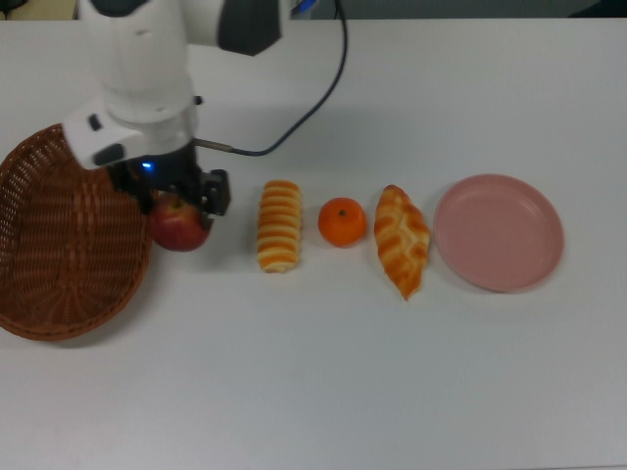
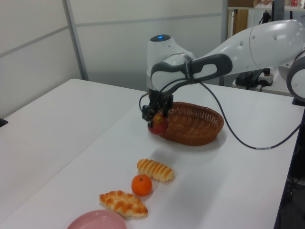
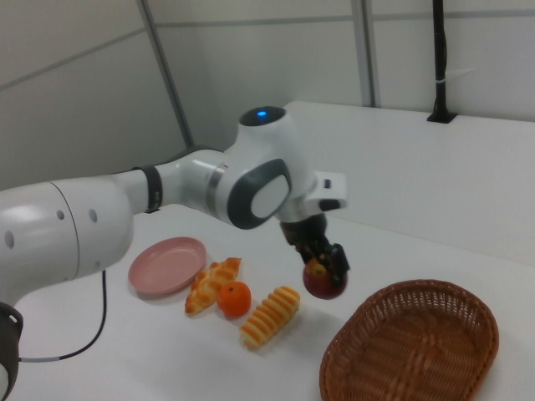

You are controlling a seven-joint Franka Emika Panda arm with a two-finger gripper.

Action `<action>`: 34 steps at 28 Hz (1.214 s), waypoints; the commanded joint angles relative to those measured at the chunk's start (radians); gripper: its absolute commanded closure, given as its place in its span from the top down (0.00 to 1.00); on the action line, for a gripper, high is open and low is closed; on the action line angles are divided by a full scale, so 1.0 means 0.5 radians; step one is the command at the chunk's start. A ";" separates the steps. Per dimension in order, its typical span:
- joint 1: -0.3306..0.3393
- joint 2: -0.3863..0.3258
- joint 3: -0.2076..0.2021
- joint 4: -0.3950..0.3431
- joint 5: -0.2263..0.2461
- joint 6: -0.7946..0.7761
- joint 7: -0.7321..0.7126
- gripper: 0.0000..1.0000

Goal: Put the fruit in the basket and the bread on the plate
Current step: 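Carry the apple into the wicker basket and release it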

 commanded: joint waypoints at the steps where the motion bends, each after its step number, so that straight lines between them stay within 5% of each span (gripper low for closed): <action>1: -0.127 -0.029 -0.002 -0.021 0.102 0.146 0.019 0.42; 13: -0.302 0.130 -0.018 -0.122 0.023 0.597 0.013 0.46; 20: -0.305 0.216 -0.051 -0.113 -0.057 0.650 0.016 0.73; 22: -0.302 0.216 -0.051 -0.113 -0.057 0.647 0.019 1.00; 34: -0.263 0.124 -0.033 -0.079 -0.027 0.610 0.022 1.00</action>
